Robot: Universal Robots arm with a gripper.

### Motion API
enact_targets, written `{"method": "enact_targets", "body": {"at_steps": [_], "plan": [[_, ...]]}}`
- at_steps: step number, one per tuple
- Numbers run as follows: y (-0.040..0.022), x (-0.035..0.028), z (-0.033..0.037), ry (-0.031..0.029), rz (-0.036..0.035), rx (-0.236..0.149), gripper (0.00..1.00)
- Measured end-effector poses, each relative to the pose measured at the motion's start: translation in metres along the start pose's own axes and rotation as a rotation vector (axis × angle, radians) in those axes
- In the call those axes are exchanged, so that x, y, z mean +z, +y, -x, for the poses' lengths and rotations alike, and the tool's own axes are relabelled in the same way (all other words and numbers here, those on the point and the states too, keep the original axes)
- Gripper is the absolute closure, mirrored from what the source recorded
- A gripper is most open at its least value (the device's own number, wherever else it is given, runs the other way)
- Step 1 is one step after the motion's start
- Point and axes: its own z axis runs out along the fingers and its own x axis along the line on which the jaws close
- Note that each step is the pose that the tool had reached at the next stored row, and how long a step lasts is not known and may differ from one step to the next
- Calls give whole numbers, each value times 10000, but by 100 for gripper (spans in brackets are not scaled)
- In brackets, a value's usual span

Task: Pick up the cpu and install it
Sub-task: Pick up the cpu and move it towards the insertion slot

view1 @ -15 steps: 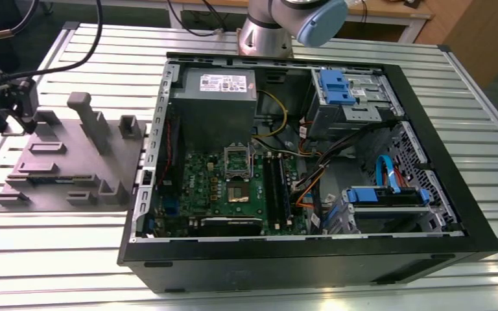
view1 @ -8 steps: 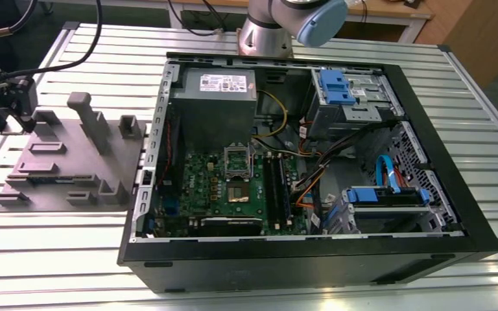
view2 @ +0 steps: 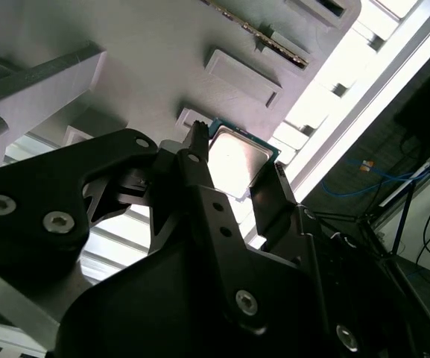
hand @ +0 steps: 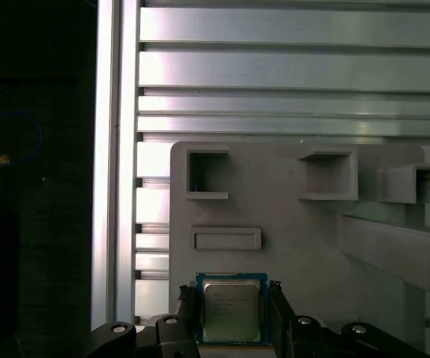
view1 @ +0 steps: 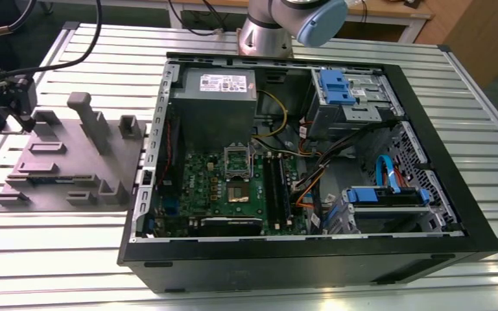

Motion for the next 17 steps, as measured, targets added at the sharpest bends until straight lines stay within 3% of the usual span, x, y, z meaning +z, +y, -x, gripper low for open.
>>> {"method": "enact_targets", "body": {"at_steps": [17], "plan": [[2,-49,1,-2,1,0,53]]}}
